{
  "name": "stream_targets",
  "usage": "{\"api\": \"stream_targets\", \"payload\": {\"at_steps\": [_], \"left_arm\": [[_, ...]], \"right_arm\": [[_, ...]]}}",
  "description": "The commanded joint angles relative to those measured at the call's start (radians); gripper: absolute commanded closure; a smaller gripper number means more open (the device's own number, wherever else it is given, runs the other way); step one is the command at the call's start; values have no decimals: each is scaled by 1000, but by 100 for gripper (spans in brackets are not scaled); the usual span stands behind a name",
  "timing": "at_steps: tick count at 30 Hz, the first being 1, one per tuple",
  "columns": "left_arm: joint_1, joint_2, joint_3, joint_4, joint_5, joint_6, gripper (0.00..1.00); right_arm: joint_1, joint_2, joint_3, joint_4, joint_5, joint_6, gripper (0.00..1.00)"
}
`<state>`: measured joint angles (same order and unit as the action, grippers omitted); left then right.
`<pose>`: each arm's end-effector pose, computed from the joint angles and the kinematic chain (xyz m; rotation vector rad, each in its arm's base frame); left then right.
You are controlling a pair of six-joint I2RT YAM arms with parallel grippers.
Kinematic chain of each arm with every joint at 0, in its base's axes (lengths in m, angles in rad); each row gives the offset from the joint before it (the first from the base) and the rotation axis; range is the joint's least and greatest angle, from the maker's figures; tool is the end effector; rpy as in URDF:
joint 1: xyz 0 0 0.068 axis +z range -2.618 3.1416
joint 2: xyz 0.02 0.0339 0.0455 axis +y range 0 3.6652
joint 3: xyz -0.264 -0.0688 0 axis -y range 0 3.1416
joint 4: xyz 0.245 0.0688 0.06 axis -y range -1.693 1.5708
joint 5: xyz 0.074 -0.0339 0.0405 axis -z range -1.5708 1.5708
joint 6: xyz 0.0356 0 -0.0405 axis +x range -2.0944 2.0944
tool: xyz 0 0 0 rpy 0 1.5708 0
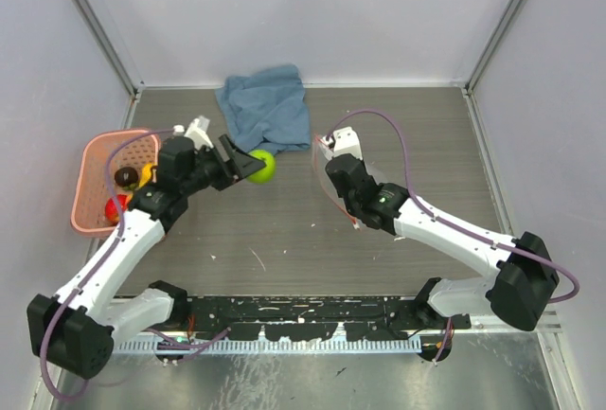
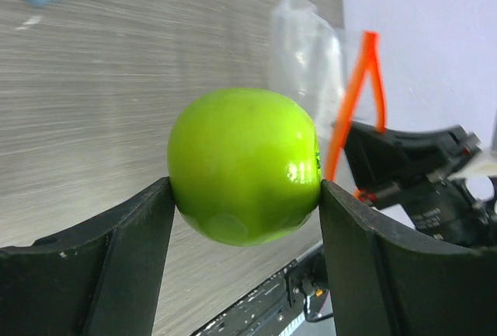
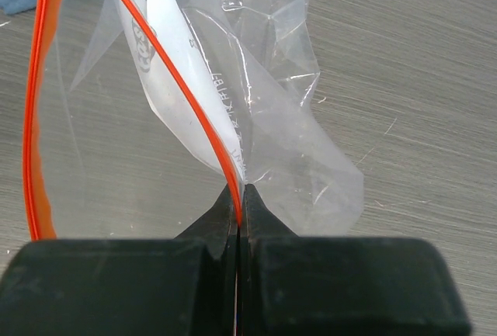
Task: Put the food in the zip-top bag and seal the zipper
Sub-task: Pick up the fake fruit from the bin, then place the fake fruit in the zipper food storage bag.
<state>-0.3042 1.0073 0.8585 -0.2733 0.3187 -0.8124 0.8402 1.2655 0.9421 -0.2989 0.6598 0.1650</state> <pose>0.2147 -0.0791 0.3155 -0.3184 2.0997 -1.0120 0.1998 0.1903 0.2848 -0.3341 2.0237 -0.1067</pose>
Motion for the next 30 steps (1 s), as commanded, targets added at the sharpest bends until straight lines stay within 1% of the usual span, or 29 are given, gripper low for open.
{"api": "stream_targets", "payload": {"at_steps": [1, 6, 14, 26, 30], "left_arm": [[-134, 46, 2, 258, -65, -73, 59], [-231, 97, -33, 428, -100, -132, 59], [-317, 155, -66, 604, -116, -197, 59], [-384, 191, -111, 732, -193, -265, 59], [-393, 200, -122, 730, -215, -269, 59]], "right_arm": [[-3, 5, 16, 40, -13, 12, 99], [-3, -1, 24, 28, -21, 22, 100], [-2, 17, 35, 30, -75, 62, 99], [-3, 28, 44, 46, -118, 95, 99], [-3, 15, 42, 47, -117, 102, 99]]}}
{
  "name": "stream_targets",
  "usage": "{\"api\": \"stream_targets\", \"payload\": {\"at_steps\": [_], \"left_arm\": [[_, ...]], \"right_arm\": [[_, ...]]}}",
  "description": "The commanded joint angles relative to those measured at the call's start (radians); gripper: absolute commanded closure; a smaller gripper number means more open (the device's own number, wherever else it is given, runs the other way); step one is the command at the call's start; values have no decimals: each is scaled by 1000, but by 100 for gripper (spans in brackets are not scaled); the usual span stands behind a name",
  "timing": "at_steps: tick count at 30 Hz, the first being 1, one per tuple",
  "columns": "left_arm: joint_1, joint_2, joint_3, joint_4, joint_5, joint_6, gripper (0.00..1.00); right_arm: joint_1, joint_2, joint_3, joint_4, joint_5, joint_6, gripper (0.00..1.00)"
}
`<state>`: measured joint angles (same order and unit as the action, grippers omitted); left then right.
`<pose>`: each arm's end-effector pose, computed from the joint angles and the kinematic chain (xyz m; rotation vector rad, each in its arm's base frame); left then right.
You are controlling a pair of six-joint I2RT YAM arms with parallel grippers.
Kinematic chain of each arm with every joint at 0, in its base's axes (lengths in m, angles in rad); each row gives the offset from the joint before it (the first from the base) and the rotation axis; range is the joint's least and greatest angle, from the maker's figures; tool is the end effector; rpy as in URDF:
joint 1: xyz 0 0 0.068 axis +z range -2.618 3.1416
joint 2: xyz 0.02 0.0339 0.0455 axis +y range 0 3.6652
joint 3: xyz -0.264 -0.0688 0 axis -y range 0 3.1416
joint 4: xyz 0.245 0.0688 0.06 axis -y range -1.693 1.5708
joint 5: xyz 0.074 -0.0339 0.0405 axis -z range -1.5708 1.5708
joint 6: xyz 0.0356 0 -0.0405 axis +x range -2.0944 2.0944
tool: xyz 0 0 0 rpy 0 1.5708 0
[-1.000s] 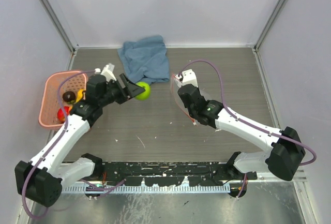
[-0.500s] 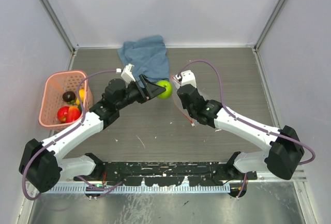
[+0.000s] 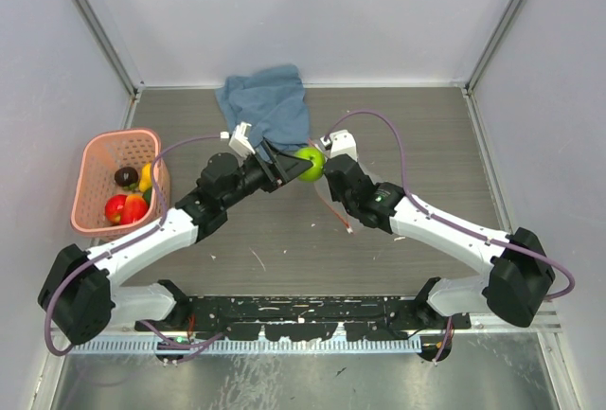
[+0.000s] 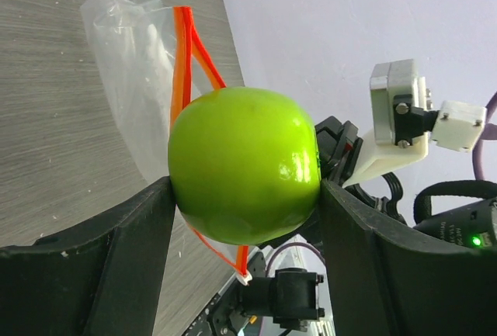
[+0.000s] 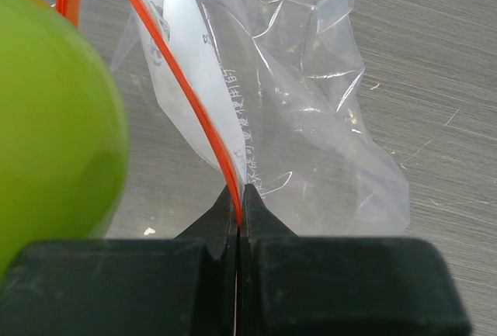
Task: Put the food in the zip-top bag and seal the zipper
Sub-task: Place the fake fruit in the zipper food storage bag.
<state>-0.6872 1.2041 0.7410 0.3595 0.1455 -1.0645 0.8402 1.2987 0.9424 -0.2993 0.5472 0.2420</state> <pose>0.2132 -0.1816 0.2929 -0.2320 1.8760 -1.3940 0.2022 0.1979 0.2749 -0.3412 2.0908 0.0275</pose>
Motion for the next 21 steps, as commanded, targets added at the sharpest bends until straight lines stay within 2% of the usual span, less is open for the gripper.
{"api": "stream_targets", "payload": {"at_steps": [1, 8, 16, 21], "left_arm": [[-12, 8, -4, 87, -46, -18, 59], [-54, 27, 1, -54, -160, 45, 59], [-126, 46, 82, -304, -356, 182, 57], [-183, 58, 140, -374, -448, 256, 55]], "right_arm": [[-3, -21, 43, 48, -4, 27, 99], [-4, -38, 50, 57, -15, 34, 99], [-4, -62, 34, 97, -48, 37, 99], [-4, -63, 29, 114, -81, 42, 99]]}}
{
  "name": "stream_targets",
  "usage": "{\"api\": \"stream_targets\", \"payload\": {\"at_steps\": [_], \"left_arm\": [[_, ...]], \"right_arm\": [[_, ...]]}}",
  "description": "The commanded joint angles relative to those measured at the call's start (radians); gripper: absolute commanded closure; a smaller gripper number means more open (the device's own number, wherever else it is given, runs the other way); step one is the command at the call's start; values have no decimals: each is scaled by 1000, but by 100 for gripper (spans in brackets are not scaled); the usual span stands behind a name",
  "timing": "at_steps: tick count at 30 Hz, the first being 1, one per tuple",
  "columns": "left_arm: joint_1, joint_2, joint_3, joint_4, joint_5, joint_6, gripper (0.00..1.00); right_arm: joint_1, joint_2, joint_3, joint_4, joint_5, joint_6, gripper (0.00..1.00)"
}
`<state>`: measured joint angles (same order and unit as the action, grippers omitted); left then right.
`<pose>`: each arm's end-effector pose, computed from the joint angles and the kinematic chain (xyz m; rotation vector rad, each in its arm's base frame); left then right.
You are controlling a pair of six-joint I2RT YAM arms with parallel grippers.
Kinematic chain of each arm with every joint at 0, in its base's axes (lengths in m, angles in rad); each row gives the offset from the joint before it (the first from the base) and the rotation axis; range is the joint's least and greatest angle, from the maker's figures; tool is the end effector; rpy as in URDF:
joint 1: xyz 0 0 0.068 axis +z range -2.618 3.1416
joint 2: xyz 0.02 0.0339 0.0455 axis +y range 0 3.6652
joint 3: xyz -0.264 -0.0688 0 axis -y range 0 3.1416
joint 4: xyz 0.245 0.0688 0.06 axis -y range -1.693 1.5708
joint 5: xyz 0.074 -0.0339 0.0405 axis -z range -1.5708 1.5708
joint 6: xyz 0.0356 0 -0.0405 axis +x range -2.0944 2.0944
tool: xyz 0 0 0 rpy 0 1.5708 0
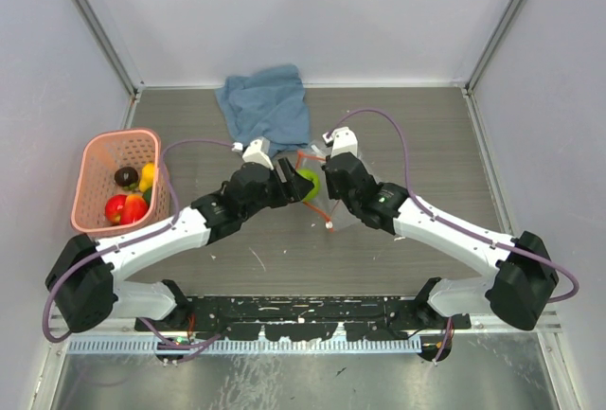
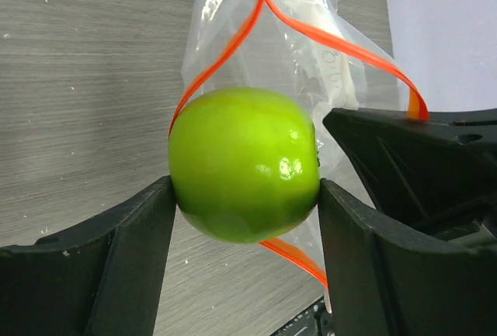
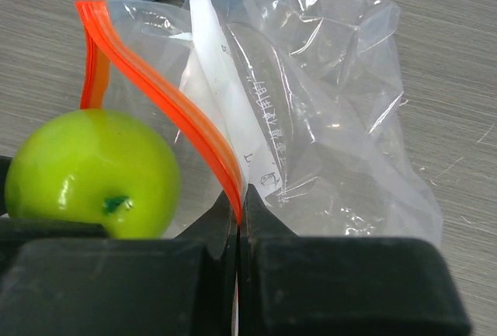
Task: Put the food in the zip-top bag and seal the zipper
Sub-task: Place the fake fruit in the zipper food storage bag.
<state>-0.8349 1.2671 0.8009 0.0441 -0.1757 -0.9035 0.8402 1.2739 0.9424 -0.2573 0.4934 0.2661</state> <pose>0.1968 -0.2081 0.2642 -0.1926 2.1048 -0.9231 0.2005 0.1985 0.2844 -0.3182 2.0604 0.1377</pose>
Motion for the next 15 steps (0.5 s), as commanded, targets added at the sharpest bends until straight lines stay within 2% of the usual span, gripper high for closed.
{"api": "stream_targets", "payload": {"at_steps": [1, 7, 15], "left_arm": [[-48, 19, 91, -68, -144, 108, 54], [-101, 52, 138, -96, -211, 169, 53], [-106, 78, 132, -16, -186, 183, 51]], "right_arm": [[-3, -39, 27, 76, -36, 20, 100], [-3, -33, 19, 95, -93, 36, 100], [-4, -28, 24, 100, -158, 48, 99]]}}
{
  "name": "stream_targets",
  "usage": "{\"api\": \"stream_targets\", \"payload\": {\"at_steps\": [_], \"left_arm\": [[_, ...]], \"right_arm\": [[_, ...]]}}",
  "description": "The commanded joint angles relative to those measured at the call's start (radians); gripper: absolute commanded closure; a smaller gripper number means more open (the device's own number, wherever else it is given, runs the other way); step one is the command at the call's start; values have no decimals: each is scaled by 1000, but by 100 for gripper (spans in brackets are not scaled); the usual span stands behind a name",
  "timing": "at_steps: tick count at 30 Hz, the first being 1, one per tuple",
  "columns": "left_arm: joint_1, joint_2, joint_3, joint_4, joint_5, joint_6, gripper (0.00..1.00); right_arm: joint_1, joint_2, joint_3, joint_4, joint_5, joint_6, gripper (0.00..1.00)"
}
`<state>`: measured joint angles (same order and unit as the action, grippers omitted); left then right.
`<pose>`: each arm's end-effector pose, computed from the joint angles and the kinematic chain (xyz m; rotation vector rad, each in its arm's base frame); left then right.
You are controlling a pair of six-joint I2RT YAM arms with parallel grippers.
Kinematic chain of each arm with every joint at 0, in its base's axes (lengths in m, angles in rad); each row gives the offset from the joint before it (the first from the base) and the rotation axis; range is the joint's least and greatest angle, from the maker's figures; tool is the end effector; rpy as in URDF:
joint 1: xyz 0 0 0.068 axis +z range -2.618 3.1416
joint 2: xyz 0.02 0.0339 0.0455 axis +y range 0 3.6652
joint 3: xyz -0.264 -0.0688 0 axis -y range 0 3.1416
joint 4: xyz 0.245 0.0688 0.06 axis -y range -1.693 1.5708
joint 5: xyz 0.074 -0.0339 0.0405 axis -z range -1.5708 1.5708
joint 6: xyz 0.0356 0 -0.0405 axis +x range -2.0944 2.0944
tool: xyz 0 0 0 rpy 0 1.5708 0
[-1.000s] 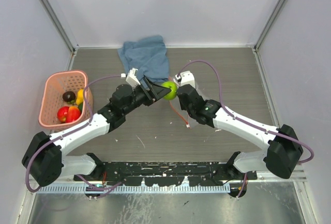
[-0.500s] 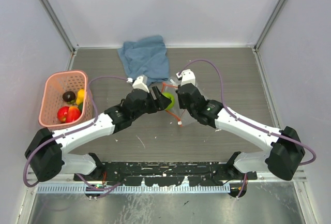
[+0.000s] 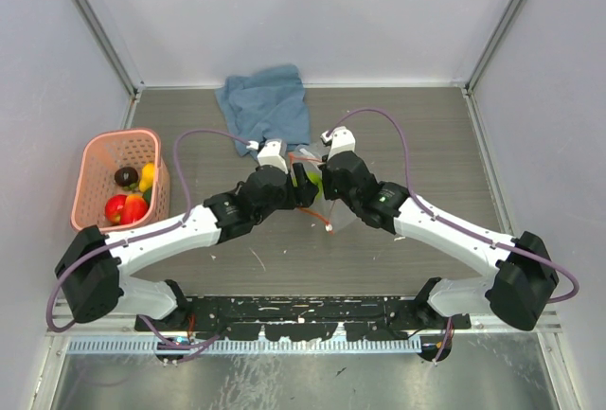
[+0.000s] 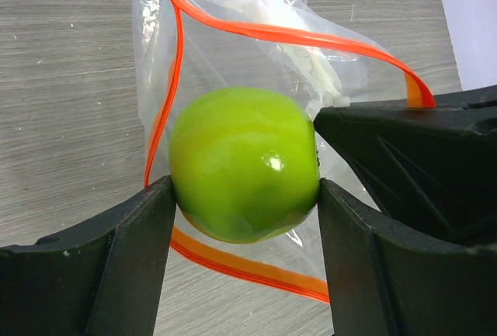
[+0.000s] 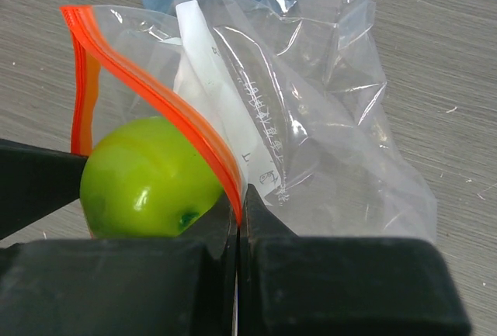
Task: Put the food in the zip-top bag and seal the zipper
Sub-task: Place the fake fruit in the zipper food storage bag.
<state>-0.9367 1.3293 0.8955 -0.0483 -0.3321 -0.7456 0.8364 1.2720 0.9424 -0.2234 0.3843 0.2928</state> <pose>0.1870 -0.2346 0.2714 -0.0117 2.1007 -0.7096 0.2006 0.2023 0.2871 -0.3408 2.0635 0.2790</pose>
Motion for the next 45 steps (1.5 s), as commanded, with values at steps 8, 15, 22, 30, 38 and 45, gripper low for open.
{"api": "stream_targets", "payload": {"at_steps": [8, 15, 22, 30, 38, 45], "left_arm": [[-5, 71, 35, 98, -111, 46, 40], [-4, 50, 45, 80, -70, 49, 19], [-5, -50, 37, 19, -35, 51, 8], [-5, -233, -25, -113, -102, 7, 6], [-4, -278, -71, -216, -166, -35, 10], [-5, -176, -9, -149, -104, -12, 18]], "right_arm": [[0, -42, 28, 68, -109, 34, 99], [-2, -56, 20, 61, -78, 33, 100], [-6, -55, 17, 57, -56, 31, 99], [-15, -63, 17, 49, -48, 28, 99], [-19, -68, 14, 48, -54, 28, 99], [-19, -71, 17, 41, -65, 22, 99]]}}
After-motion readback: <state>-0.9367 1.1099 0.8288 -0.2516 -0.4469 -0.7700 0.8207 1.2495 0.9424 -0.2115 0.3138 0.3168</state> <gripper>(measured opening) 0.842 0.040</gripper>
